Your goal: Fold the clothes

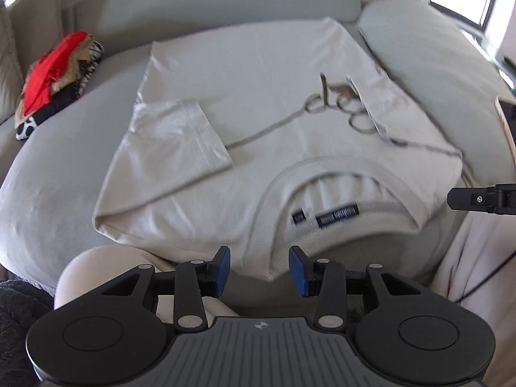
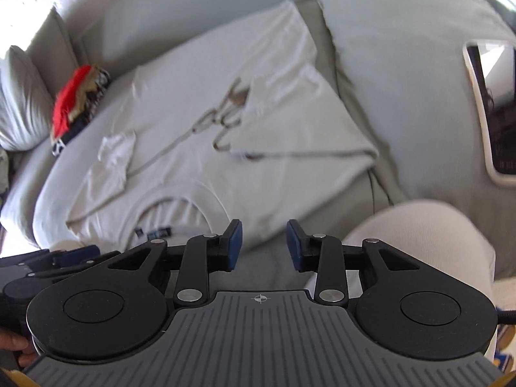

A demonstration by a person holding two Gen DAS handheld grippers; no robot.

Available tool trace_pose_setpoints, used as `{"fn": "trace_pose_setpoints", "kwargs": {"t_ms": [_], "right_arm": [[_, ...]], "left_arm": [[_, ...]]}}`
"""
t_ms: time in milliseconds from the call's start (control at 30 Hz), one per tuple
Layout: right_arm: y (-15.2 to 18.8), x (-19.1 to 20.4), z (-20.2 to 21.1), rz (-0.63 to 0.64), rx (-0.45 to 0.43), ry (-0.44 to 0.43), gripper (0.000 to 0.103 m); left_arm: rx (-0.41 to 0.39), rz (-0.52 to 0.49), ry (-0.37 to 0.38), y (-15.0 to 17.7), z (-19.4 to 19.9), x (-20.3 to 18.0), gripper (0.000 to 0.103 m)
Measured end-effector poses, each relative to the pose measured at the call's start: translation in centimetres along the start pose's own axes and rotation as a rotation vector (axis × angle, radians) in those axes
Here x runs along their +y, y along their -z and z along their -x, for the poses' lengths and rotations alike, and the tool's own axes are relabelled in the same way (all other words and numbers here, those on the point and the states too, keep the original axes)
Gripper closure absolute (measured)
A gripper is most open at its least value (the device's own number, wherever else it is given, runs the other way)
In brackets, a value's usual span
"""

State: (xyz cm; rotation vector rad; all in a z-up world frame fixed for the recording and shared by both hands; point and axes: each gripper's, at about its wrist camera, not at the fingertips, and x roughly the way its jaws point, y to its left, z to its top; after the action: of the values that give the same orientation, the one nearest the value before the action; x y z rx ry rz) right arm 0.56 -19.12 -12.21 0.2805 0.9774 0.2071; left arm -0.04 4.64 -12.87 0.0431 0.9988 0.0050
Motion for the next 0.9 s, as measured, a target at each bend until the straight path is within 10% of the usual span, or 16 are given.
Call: {"fn": "trace_pose_setpoints", "kwargs": {"t_ms": [500,700,900], "right_arm": [[-0.1,2.9,-4.4,0.125,0.035,0.020,0.062],[0.5,1.1,-3.0,-0.015,0.200,-0.076,0.058],[-1.4,1.4,2.1,-0.112,-0.021,-0.200,0.040]], "left_arm": [[0.074,-0.009,0.007,0.3,-3.0,-0.7,0.066],[0.149,-0.035,0.048,1.1,-2.4,-1.2,0.066],[0.009,0.002,0.083,-1.6,2.1,0.0,0.065]]}}
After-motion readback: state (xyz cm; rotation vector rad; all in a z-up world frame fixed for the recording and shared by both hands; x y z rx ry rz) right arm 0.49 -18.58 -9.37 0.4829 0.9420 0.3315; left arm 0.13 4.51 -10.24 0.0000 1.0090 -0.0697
